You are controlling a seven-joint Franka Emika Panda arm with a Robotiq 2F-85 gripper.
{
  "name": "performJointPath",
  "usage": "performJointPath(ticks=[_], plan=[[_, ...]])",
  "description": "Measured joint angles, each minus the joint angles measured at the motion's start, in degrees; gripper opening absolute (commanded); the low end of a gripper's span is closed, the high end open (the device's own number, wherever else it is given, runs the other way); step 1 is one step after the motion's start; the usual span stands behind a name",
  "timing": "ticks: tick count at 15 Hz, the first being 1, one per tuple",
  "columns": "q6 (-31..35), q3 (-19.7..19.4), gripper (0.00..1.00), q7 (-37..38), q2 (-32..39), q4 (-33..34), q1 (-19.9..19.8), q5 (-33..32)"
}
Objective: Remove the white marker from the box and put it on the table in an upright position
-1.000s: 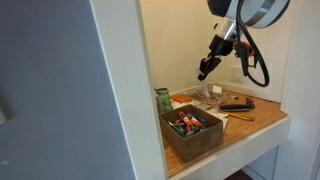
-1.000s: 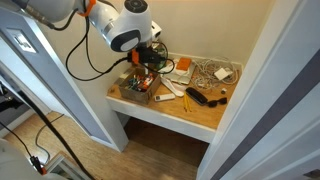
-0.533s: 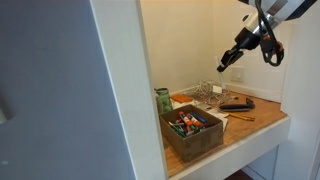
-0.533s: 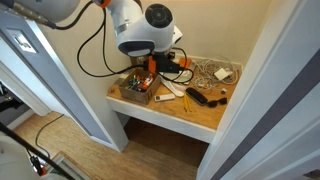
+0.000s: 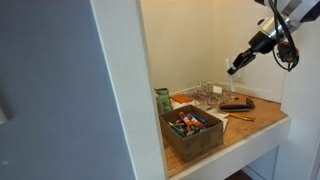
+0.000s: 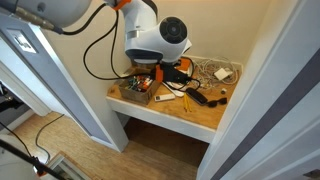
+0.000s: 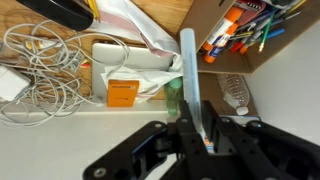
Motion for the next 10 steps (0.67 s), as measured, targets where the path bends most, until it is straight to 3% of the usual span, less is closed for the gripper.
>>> performJointPath(ticks=[1, 6, 10], plan=[[0.0, 0.06, 0.04, 0.01, 0.0, 0.0, 0.01, 0.0], [-0.03, 0.05, 0.04, -1.17, 0.12, -0.13, -0.04, 0.8], [-0.03, -0.42, 0.04, -10.23, 0.14, -1.03, -0.31, 9.27]])
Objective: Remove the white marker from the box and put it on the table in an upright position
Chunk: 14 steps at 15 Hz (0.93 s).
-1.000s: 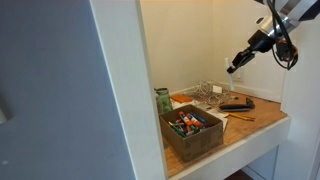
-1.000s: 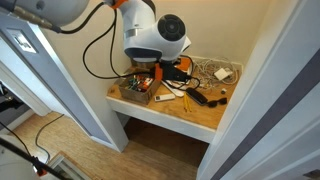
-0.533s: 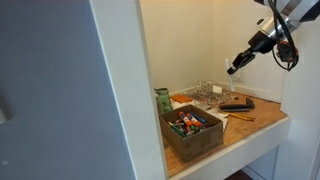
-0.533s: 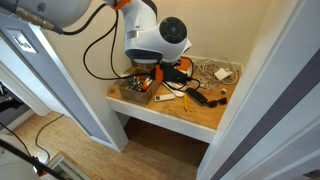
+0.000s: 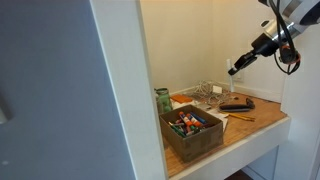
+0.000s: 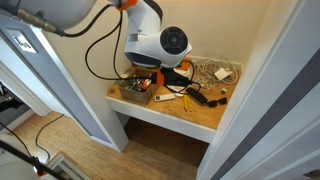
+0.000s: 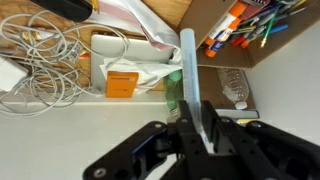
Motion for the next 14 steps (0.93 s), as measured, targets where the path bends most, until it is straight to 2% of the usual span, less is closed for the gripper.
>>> performJointPath(ticks=[4, 7, 11, 14], plan=[[-0.39, -1.48, 0.04, -12.03, 0.06, -1.52, -0.68, 11.45], [-0.79, -2.96, 0.04, -19.9, 0.94, -2.43, -1.6, 17.75], [-2.41, -4.44, 0.04, -28.02, 3.64, -2.88, -2.57, 23.36], [-4.73, -6.68, 0.04, -32.12, 6.12, -2.85, -1.87, 25.38]])
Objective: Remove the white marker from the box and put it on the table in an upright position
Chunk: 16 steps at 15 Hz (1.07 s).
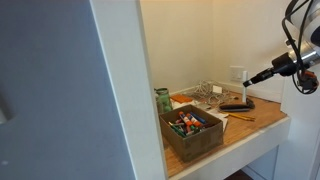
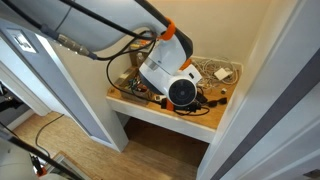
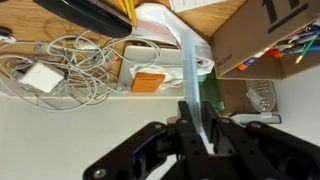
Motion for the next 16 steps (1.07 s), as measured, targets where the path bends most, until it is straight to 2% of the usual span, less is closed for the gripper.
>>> performJointPath(ticks=[3, 4, 10, 11, 16], plan=[[-2.12, -1.83, 0.04, -2.93, 2.52, 0.14, 0.17, 1.13], [-2.39, -2.32, 0.17, -3.26, 3.4, 0.26, 0.23, 1.15], [-2.4, -3.01, 0.17, -3.27, 3.99, 0.31, 0.83, 1.12], [-2.4, -3.01, 0.04, -3.27, 3.99, 0.31, 0.83, 1.12], [-2.35, -3.46, 0.04, -3.35, 4.75, 0.43, 1.3, 1.12]])
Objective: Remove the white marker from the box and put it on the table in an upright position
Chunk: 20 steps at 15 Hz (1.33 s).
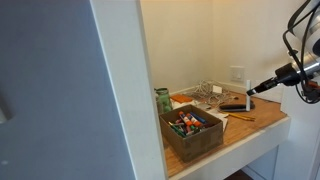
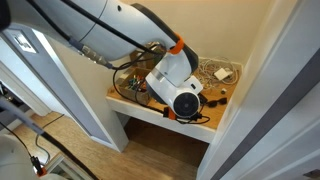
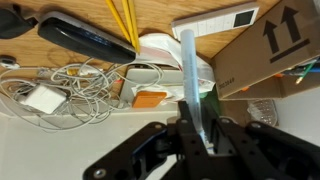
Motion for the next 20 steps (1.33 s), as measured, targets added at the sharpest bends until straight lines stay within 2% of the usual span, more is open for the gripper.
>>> performJointPath(ticks=[4, 12, 18, 19, 20], plan=[[0.01, -0.09, 0.04, -2.31, 3.57, 1.61, 0.56, 0.65], [0.06, -0.24, 0.04, -11.53, 12.11, 7.84, 2.34, 8.14], [0.12, -0.96, 0.04, -14.61, 16.53, 11.03, 3.69, 10.37], [0.04, -1.03, 0.17, -14.74, 16.78, 11.39, 3.75, 10.42], [0.04, -1.06, 0.17, -14.82, 16.94, 11.65, 3.79, 10.42]])
